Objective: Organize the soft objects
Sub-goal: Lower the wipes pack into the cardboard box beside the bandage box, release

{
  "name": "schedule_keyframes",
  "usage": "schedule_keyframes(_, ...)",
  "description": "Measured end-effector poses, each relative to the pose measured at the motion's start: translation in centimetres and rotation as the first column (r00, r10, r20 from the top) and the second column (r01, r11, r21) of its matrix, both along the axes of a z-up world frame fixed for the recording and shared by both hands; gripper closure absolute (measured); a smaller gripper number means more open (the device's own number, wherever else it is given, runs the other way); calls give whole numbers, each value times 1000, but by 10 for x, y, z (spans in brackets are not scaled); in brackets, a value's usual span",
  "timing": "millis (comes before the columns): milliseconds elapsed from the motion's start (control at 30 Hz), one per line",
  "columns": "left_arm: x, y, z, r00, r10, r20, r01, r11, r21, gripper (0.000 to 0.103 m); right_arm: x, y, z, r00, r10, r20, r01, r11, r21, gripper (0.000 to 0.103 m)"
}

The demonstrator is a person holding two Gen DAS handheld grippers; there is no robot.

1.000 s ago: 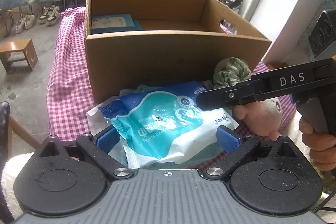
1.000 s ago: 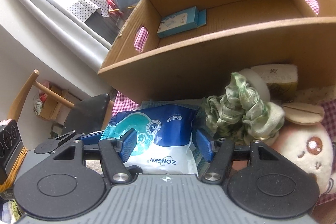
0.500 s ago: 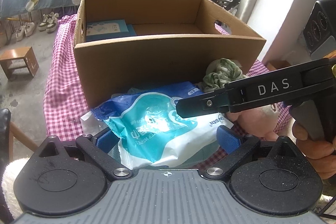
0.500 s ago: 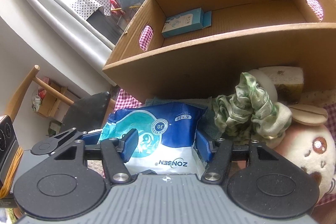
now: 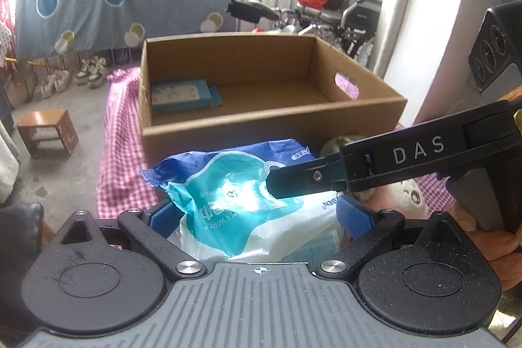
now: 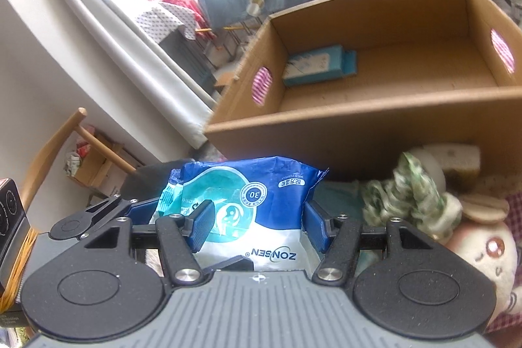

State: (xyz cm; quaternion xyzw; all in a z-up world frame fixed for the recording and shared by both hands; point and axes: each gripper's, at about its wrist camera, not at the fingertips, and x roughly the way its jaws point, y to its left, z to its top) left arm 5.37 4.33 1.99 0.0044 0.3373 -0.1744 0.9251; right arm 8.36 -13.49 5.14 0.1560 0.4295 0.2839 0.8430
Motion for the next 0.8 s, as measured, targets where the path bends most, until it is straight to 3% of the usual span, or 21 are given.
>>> schedule_keyframes(433,24,-3,47,979,19,201,-29,999,45,4,33,10,55,991,46,125,-53,997,50,40)
schedule_keyframes(633,70,-9,53,984,3,176,-12,999,50,4,77,4,67,992,41,123,-47,998,46,40)
schedule_keyframes(800,116,-14,43,993,-16,116,10,999,52,4,135,-2,51,998,46,30,-47,998,36,40)
